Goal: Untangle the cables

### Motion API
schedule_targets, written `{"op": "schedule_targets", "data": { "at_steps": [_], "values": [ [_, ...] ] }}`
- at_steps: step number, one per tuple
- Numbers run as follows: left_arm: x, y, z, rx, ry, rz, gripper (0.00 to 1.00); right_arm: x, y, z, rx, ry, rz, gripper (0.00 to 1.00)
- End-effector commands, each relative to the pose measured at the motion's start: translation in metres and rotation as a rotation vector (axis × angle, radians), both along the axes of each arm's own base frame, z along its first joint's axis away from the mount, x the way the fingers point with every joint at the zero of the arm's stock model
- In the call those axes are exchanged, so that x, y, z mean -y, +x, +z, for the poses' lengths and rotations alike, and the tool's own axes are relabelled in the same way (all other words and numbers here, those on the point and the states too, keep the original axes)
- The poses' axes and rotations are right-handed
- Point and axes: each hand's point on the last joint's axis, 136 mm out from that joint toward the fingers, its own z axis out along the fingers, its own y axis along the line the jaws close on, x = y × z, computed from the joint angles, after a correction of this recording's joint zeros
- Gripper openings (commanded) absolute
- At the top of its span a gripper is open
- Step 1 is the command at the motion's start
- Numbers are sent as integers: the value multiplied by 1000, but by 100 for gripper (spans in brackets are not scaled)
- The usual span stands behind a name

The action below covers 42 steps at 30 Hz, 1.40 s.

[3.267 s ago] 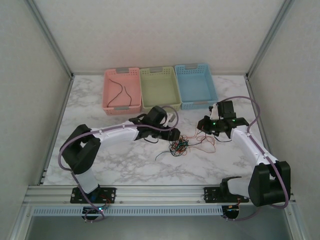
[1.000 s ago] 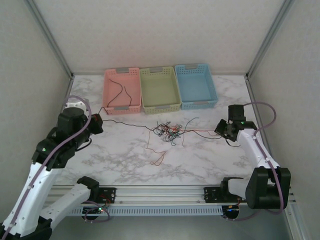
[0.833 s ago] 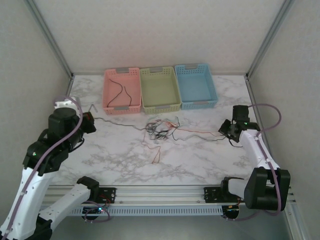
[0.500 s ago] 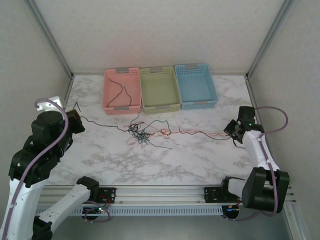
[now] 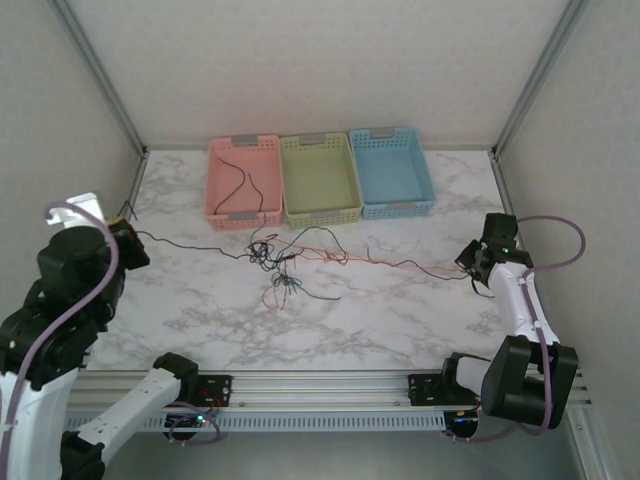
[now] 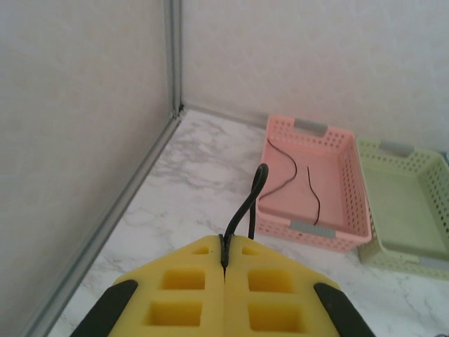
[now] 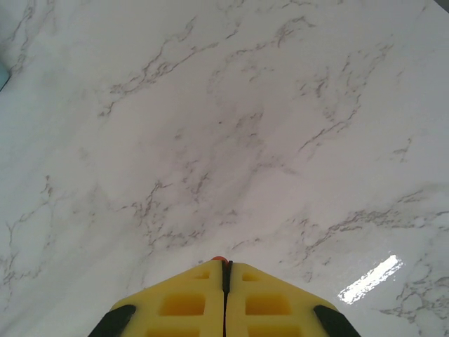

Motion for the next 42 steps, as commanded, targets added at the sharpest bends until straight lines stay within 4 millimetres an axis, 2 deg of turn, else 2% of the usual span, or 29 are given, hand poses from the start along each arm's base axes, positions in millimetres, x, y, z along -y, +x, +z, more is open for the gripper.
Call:
{"op": "schedule_targets", "data": {
  "at_steps": [1,4,8,15,21,22,26,29,34,38,42],
  "values": [
    [-15,-9,6,2,52,59,0,13,6,11,27,-44,-50,0],
    [-12,-4,3,-11,56,53,0,13,10,14,29,-40,-47,0],
    [11,12,-12,-49,-1,-39,0,-3,20,17,64,45,6,0],
    [73,48,-70,-174,-162,-248,0,-46,34,28,119,247,162,0],
    [118,65,-122,-308,-290,-393,0,-68,29,37,106,250,248,0],
    [121,65,-128,-322,-301,-403,0,-70,27,36,102,251,254,4],
    [123,59,-145,-355,-308,-415,0,-80,17,38,75,246,298,38],
    [120,53,-148,-354,-307,-414,0,-80,10,46,71,205,311,47],
    [121,50,-145,-341,-320,-426,0,-82,-6,66,103,180,332,50],
    [121,51,-147,-346,-314,-424,0,-93,-18,77,116,175,383,48],
    [120,52,-151,-347,-303,-416,0,-109,-18,72,88,166,459,45]
  ]
}}
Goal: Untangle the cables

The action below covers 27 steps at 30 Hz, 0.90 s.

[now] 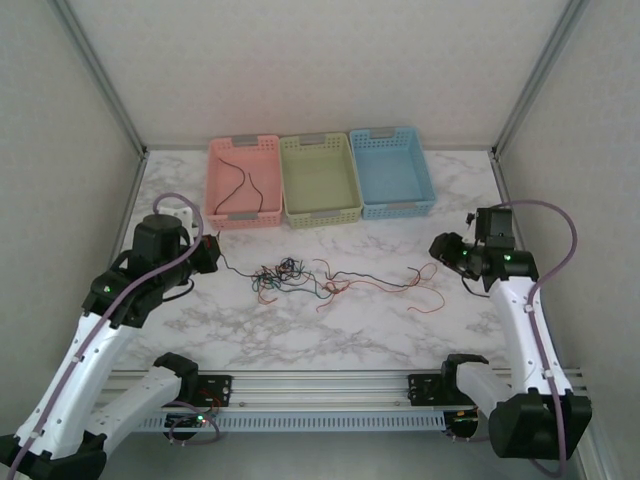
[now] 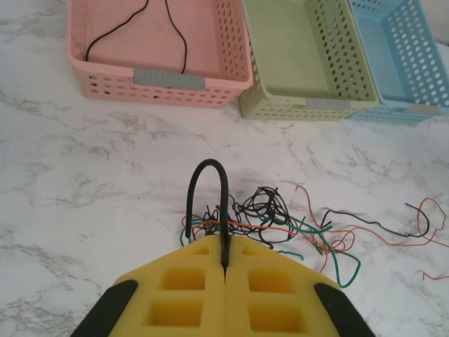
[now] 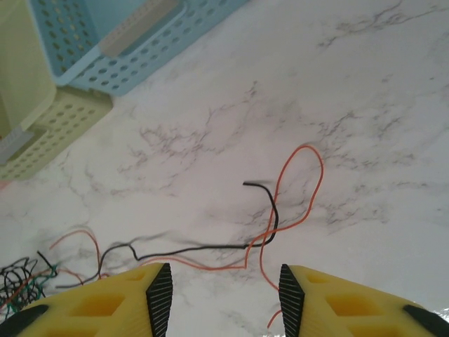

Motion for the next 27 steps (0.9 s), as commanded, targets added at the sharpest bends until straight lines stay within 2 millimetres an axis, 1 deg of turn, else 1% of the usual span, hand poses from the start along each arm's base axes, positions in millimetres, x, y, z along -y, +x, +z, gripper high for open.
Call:
{"op": "schedule_targets", "data": {
  "at_steps": [1,3,5,7,10,13,14,19,22,27],
  "values": [
    [0,2,-1,7,-12,3,0,-11,-2,-6,-47,-42,70,44],
    [-1,2,-2,7,-4,10,0,-16,6,-15,-71,-78,98,44],
    [-5,2,0,16,7,25,0,-21,18,-25,-98,-121,128,43],
    [-9,2,0,23,20,39,0,-21,30,-33,-122,-156,129,42],
    [-13,2,-1,25,38,58,0,-11,47,-50,-185,-234,105,41],
    [-16,3,-5,13,55,65,0,-4,56,-69,-243,-302,116,41],
    [-15,3,-6,10,56,65,0,-2,57,-76,-266,-312,118,41],
    [-16,4,-7,8,59,66,0,-8,63,-103,-345,-306,143,39],
    [-17,3,-6,14,62,70,0,-11,61,-118,-398,-316,159,39],
    [-17,2,-5,19,59,69,0,-15,55,-136,-439,-327,182,39]
  ]
}}
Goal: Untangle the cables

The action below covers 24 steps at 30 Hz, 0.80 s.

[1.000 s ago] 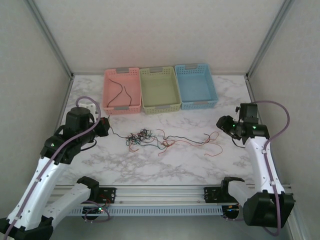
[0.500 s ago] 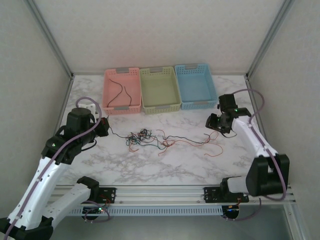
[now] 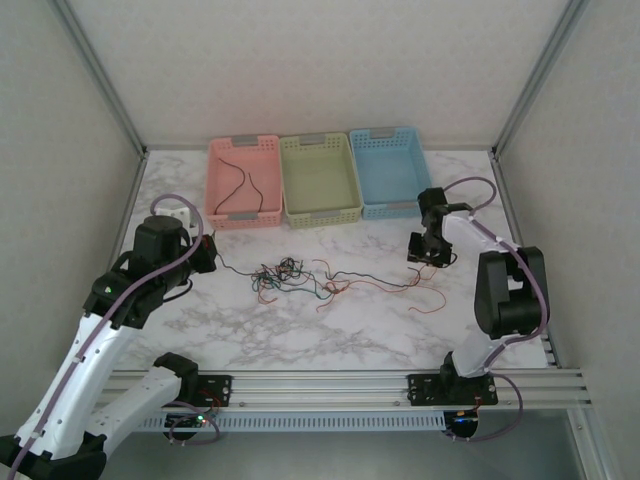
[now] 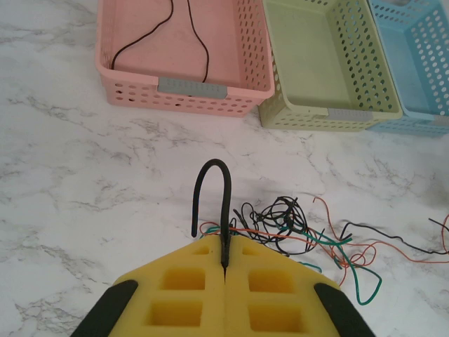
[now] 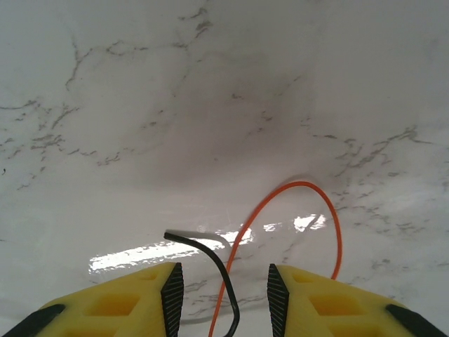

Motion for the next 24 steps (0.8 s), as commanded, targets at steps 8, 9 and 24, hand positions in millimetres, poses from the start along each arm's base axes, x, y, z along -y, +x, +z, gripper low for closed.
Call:
{"op": "schedule_targets", "data": {
  "at_steps": [8,9,24],
  "values": [
    [-5,-2,-2,7,17,12,0,-2,-7,-31,-76,-68,39,35],
    [-6,-2,-2,7,17,12,0,-2,-9,-36,-89,-74,41,34],
    [-8,-2,-1,13,25,19,0,-11,-7,-13,-17,-44,49,0]
  ]
}}
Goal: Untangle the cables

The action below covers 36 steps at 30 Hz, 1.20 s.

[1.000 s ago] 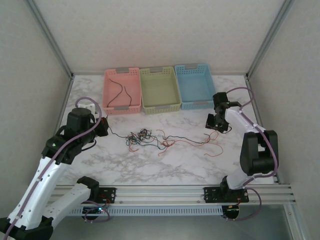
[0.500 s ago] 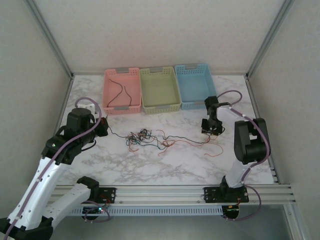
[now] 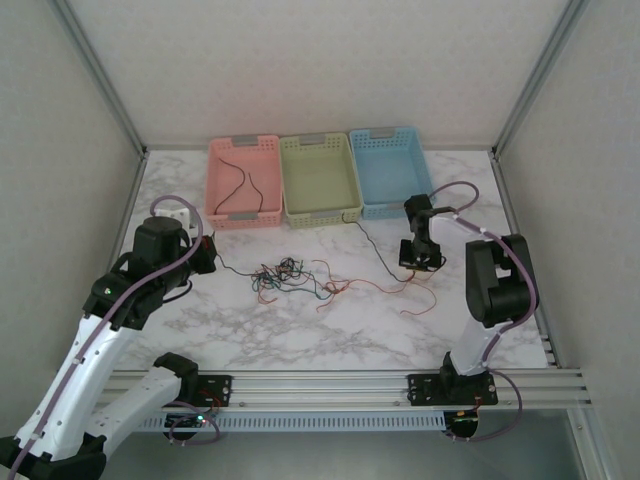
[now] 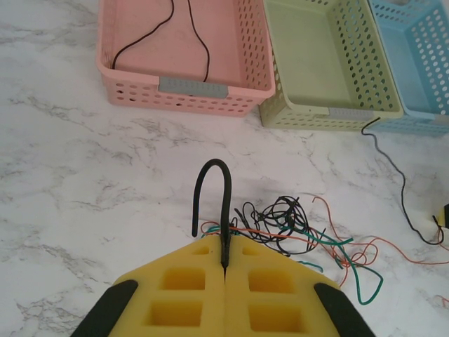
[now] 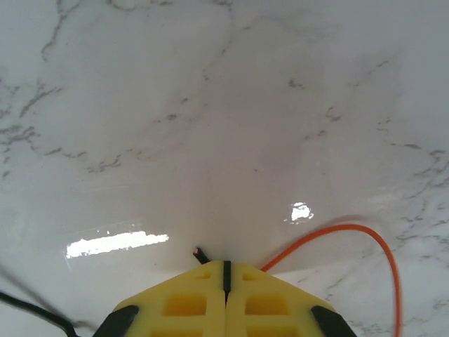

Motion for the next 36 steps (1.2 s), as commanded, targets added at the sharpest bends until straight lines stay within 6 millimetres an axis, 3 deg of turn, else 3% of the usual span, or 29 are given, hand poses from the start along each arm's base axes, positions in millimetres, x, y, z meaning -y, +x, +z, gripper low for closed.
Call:
{"op": "schedule_targets", "data": {
  "at_steps": [1,9,12,15,18,21,24,31,36],
  "values": [
    [-7,-2,0,12,21,21,0,0,-2,24,51,5,0,0],
    [-8,-2,0,14,22,22,0,-11,6,85,262,110,21,0],
    [-8,-2,-1,8,25,22,0,-15,7,95,305,141,25,0],
    [-8,-1,-2,6,27,25,0,-31,3,89,242,213,31,8],
    [-10,-1,-2,4,32,31,0,-68,0,81,201,248,149,19],
    [-12,0,-3,3,37,43,0,-95,3,71,186,216,268,36],
    [-14,1,-5,-1,43,53,0,-103,14,59,186,144,337,43],
    [-15,4,-10,-21,55,57,0,-112,38,27,158,92,412,48],
    [-16,5,-11,-27,62,64,0,-122,44,12,148,77,460,43]
  ]
}}
